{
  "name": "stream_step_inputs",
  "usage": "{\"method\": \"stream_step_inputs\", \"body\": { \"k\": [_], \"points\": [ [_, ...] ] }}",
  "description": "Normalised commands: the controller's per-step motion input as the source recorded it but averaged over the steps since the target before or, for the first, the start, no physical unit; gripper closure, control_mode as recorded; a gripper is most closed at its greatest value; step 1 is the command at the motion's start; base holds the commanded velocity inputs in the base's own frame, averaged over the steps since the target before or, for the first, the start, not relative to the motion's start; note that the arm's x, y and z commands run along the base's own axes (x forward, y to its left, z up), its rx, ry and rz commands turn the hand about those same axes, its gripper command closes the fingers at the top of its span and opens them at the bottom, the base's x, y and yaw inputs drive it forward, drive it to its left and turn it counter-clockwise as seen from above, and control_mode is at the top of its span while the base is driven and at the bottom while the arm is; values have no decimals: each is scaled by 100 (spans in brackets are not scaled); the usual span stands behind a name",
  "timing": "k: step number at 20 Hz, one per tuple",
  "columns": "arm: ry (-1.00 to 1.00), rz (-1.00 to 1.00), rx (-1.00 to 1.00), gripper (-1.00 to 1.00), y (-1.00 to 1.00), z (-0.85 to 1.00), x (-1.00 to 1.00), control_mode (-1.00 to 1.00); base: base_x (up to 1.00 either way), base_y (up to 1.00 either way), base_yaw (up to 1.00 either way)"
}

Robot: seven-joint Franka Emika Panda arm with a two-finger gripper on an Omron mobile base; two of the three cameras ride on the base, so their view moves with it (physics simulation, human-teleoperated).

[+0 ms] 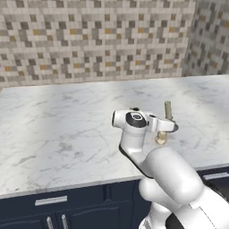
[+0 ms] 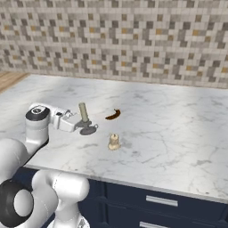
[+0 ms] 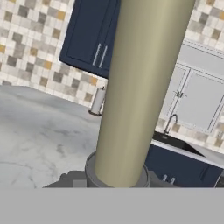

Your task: Pick the candle and candle from the dining table and place them in the open cabinet. Close the cabinet after placing the objects.

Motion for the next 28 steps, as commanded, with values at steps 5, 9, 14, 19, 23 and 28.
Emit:
{"method": "stream_step_inputs", "body": {
  "k": [5,9,14,19,23,28],
  "points": [
    [0,0,0,100,0,0,0,100,-48,68,36],
    [0,0,0,100,0,0,0,100,-20,93,40],
    [0,0,0,100,0,0,0,100,-8,86,44],
    [0,0,0,100,0,0,0,100,0,82,50],
    [0,0,0,100,0,0,0,100,-6,89,46],
    [0,0,0,100,0,0,0,100,-13,87,44]
  ]
}}
